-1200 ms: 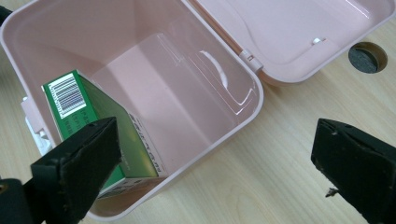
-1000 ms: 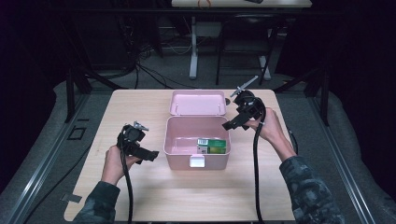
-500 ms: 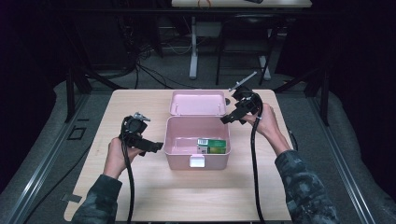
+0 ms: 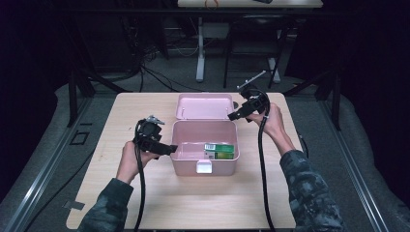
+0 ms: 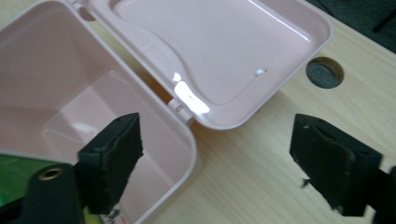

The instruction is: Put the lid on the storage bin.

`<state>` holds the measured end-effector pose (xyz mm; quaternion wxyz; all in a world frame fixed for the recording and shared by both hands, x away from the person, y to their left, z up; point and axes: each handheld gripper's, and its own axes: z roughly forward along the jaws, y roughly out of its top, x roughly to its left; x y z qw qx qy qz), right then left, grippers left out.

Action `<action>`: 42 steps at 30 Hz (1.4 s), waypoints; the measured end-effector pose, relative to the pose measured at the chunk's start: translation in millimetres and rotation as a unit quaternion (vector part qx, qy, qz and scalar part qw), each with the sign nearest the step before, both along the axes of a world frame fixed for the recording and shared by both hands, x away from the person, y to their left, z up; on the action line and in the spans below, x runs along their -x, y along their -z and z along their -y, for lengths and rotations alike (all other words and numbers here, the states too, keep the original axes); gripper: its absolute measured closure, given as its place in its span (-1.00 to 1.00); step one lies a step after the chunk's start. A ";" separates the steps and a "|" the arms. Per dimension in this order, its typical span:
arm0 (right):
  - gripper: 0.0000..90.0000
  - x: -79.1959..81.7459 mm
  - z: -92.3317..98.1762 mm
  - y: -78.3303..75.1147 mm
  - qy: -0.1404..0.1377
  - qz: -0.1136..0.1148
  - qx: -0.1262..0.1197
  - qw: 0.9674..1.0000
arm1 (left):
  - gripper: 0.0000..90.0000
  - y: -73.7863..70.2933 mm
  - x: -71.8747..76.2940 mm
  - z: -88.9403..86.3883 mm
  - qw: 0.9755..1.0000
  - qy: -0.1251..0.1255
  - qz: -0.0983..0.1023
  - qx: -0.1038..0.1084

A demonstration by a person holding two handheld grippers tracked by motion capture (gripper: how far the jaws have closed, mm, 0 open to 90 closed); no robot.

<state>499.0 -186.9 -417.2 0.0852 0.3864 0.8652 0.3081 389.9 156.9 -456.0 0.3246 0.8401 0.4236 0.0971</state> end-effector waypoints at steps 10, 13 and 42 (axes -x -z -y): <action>0.00 -20.6 0.4 20.5 0.053 0.014 -0.006 0.998 | -0.01 8.3 -0.9 4.8 1.000 -0.004 0.000 0.003; 0.11 -26.5 0.2 27.3 0.068 0.015 -0.009 0.998 | 0.14 9.7 -0.8 5.1 1.000 -0.004 -0.002 0.006; 0.53 -70.9 -14.4 55.7 0.174 0.007 -0.013 0.985 | 0.42 11.9 3.3 10.8 1.000 -0.002 0.012 0.002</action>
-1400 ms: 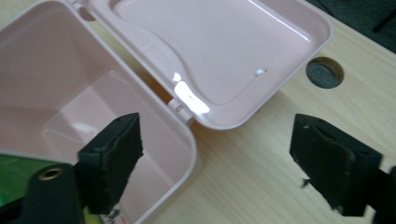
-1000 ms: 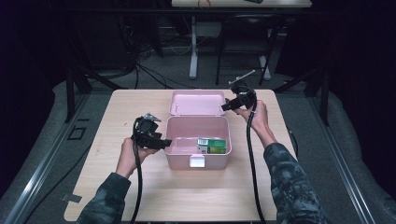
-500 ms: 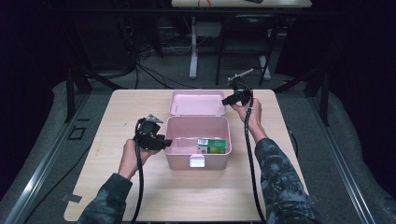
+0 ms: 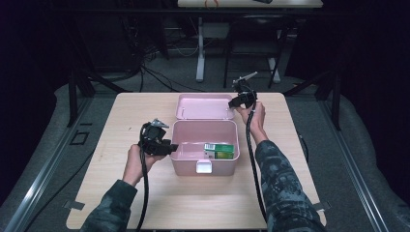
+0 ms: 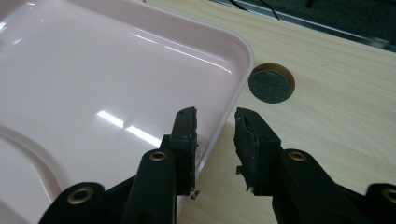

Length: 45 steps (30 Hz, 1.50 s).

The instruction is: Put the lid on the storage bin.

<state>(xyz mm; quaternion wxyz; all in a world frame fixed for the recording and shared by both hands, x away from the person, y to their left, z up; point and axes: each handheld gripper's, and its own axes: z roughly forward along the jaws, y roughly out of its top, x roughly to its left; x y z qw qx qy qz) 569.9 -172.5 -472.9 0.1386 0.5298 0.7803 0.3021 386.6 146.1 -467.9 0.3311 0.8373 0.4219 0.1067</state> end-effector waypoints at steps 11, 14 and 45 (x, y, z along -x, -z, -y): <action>0.63 -3.9 -2.9 6.3 0.021 0.002 -0.002 1.000 | 0.43 -0.2 0.4 0.6 1.000 0.000 0.004 -0.006; 0.64 -4.3 -3.9 7.8 0.028 -0.001 -0.002 1.000 | 0.43 -0.1 0.8 1.2 1.000 -0.001 0.005 -0.007; 0.84 18.6 8.3 -25.6 0.047 0.077 -0.085 0.992 | 0.43 2.1 1.8 4.2 1.000 -0.010 0.019 -0.013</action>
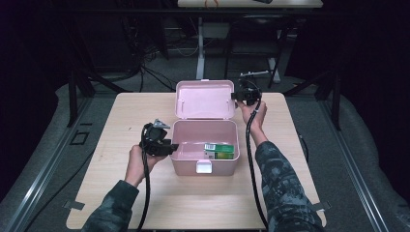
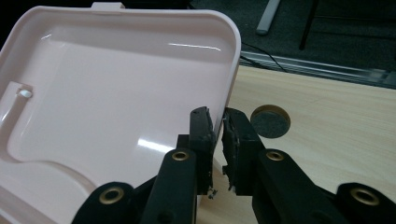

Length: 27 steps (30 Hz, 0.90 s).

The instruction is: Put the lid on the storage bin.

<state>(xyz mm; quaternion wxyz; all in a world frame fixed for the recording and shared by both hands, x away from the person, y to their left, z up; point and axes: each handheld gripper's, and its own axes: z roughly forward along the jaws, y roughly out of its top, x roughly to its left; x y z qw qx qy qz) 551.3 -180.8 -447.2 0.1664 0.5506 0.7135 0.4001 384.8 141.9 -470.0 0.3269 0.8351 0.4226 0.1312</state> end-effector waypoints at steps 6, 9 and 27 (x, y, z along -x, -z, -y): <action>0.85 5.9 3.1 -5.7 -0.005 0.013 -0.013 1.000 | 0.43 -0.1 0.1 0.5 1.000 0.001 0.000 -0.002; 0.86 8.7 4.2 -8.1 -0.009 0.021 -0.014 1.000 | 0.43 0.1 0.1 0.7 1.000 -0.001 0.001 -0.001; 0.88 30.9 13.3 -24.2 -0.038 0.062 -0.019 0.997 | 0.46 0.3 0.7 2.7 1.000 -0.004 0.005 -0.006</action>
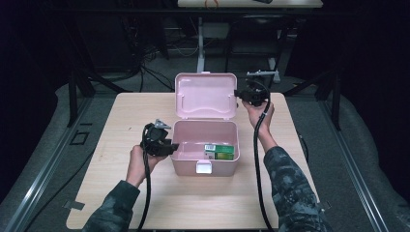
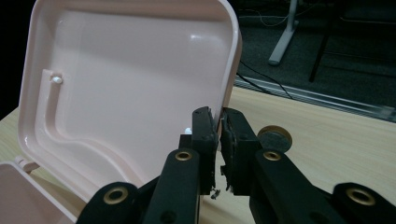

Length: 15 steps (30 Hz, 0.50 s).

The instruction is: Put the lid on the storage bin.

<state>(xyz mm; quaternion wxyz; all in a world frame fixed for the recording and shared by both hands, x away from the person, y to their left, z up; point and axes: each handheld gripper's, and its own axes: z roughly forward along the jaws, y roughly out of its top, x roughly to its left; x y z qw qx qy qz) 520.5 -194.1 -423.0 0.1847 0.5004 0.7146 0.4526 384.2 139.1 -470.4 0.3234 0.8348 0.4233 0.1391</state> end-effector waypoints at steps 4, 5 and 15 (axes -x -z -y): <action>0.88 2.9 1.2 -2.1 -0.007 0.006 0.002 1.000 | 0.46 -0.1 0.4 0.6 1.000 -0.001 0.000 -0.002; 0.88 3.5 1.6 -2.6 -0.008 0.007 0.002 1.000 | 0.46 -0.1 0.4 0.7 1.000 -0.001 0.000 -0.003; 0.88 10.0 3.5 -7.3 -0.029 0.027 0.011 0.999 | 0.46 -0.2 1.0 1.6 1.000 -0.003 0.001 -0.005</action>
